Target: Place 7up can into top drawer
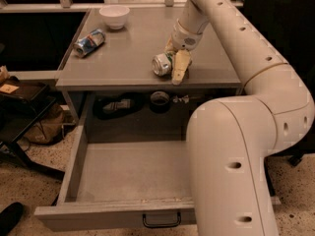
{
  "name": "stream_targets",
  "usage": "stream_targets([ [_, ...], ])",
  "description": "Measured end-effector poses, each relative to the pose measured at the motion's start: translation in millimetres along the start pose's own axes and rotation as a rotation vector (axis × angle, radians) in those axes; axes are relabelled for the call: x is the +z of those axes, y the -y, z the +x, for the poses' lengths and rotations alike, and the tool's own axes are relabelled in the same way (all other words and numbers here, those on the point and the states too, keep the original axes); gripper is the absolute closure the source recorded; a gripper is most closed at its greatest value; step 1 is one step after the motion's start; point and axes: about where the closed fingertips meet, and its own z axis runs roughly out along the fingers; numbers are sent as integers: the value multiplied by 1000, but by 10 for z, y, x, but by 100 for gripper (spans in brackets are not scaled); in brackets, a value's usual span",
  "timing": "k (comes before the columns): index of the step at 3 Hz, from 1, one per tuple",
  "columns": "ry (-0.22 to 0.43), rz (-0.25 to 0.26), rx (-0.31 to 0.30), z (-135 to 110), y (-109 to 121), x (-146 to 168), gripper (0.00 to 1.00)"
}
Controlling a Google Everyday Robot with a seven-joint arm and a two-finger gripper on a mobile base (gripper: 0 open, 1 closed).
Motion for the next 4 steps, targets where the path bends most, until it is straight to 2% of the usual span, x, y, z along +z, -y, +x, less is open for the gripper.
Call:
stream_targets([
  [1,0,0,0,0,0,0,88],
  [2,0,0,0,0,0,0,100],
  [4,0,0,0,-30,13,-85,100],
])
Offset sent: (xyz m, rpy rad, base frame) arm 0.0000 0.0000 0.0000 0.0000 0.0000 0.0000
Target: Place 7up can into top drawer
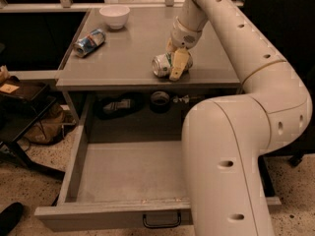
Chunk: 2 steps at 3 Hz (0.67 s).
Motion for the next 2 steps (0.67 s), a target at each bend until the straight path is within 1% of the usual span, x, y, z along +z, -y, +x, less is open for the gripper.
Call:
stream_targets([
  [1,0,0,0,-14,7,-43,100],
  [2,8,90,48,14,-2,-334,100],
])
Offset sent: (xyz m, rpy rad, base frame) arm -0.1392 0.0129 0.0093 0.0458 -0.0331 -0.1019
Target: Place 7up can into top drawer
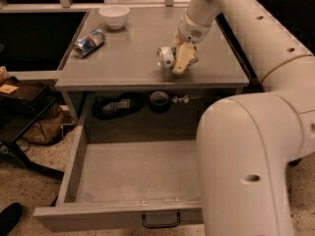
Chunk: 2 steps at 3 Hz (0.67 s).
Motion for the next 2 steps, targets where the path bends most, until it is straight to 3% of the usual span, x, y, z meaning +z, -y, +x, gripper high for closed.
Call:
stream_targets([
  [1,34,178,38,-148,-49,-595,100],
  [2,9,336,64,-333,-282,-1205,100],
])
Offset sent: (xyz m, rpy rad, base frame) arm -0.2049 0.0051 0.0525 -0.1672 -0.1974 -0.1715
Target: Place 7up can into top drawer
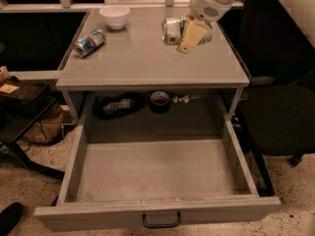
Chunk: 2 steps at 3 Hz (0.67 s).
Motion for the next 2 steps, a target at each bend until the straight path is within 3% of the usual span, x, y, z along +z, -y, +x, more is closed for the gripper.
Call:
stream_targets([
  [1,-61,48,-13,-194,-398,-482,100],
  [2,-126,-16,-22,-185,-989,-483,100],
])
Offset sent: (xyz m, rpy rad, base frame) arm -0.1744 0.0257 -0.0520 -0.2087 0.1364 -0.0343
